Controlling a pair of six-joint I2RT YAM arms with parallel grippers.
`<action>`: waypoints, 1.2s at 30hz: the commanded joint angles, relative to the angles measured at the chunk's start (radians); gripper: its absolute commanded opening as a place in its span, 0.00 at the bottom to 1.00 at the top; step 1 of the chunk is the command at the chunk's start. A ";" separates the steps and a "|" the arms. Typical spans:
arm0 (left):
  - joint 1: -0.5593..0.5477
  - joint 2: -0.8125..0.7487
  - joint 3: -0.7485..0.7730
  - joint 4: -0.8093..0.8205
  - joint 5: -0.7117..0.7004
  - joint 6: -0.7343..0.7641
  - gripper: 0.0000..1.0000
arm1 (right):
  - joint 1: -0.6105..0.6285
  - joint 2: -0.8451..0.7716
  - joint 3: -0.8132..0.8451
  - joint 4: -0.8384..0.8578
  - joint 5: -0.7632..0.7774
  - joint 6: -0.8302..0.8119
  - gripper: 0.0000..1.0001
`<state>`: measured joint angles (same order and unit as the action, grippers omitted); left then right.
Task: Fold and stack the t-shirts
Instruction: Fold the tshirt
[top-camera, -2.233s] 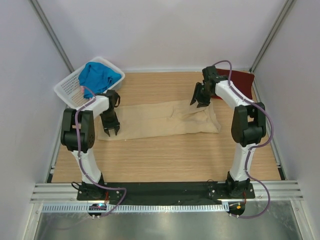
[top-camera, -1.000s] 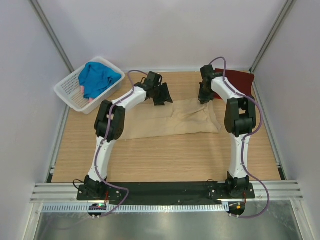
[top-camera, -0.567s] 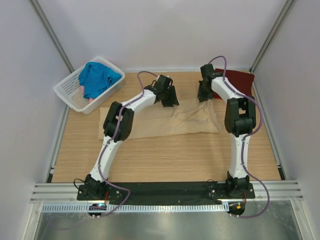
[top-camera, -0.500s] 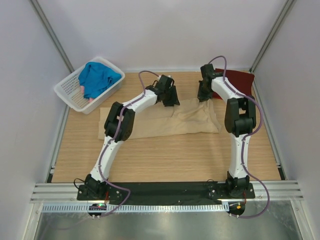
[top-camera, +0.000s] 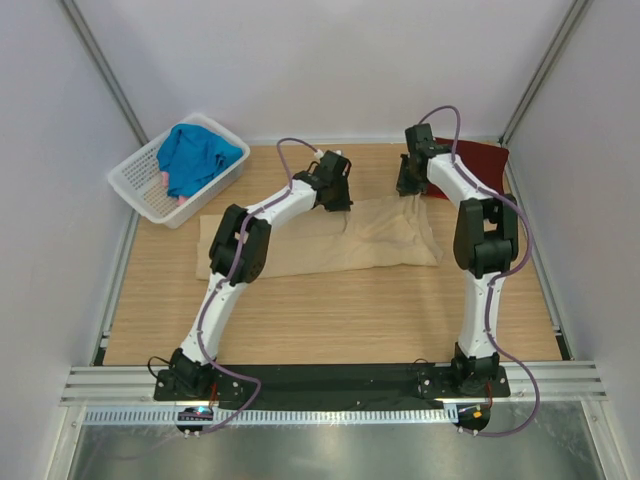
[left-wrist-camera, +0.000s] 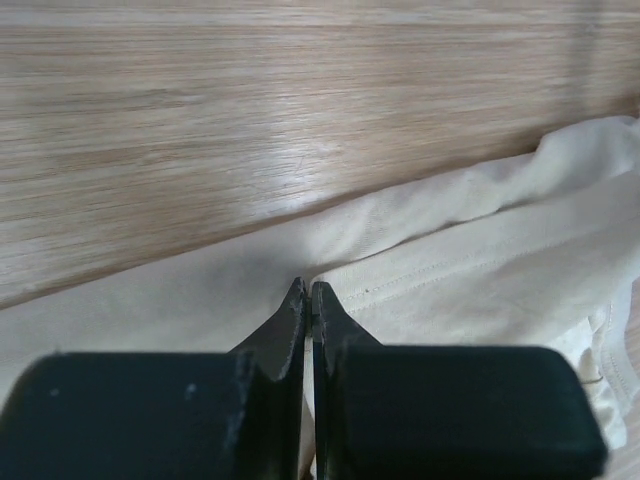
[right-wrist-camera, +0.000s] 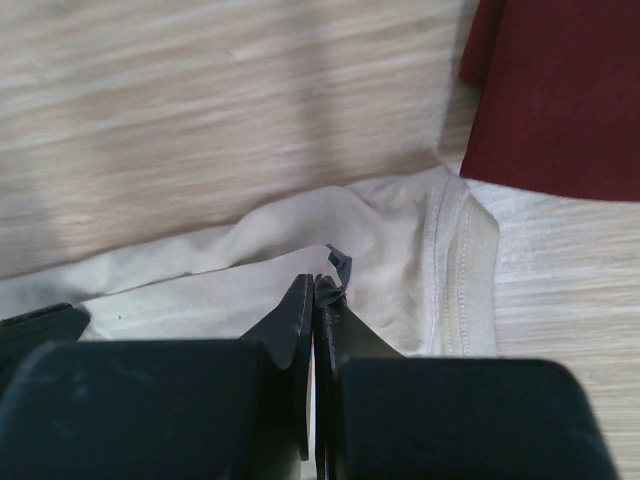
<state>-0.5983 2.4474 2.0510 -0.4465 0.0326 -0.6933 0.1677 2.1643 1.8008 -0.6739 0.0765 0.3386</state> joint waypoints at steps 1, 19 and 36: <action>0.003 -0.094 0.003 -0.008 -0.075 0.029 0.00 | -0.011 -0.075 0.014 0.082 0.009 0.011 0.01; 0.043 -0.111 0.055 -0.101 -0.095 0.060 0.44 | -0.020 0.098 0.230 -0.175 -0.026 0.016 0.28; 0.113 -0.479 -0.296 -0.429 -0.192 0.186 0.47 | 0.016 -0.248 -0.143 -0.319 -0.032 -0.029 0.50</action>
<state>-0.5201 1.9900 1.8462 -0.7704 -0.1318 -0.5194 0.1905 1.8786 1.6417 -0.9913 0.0685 0.3355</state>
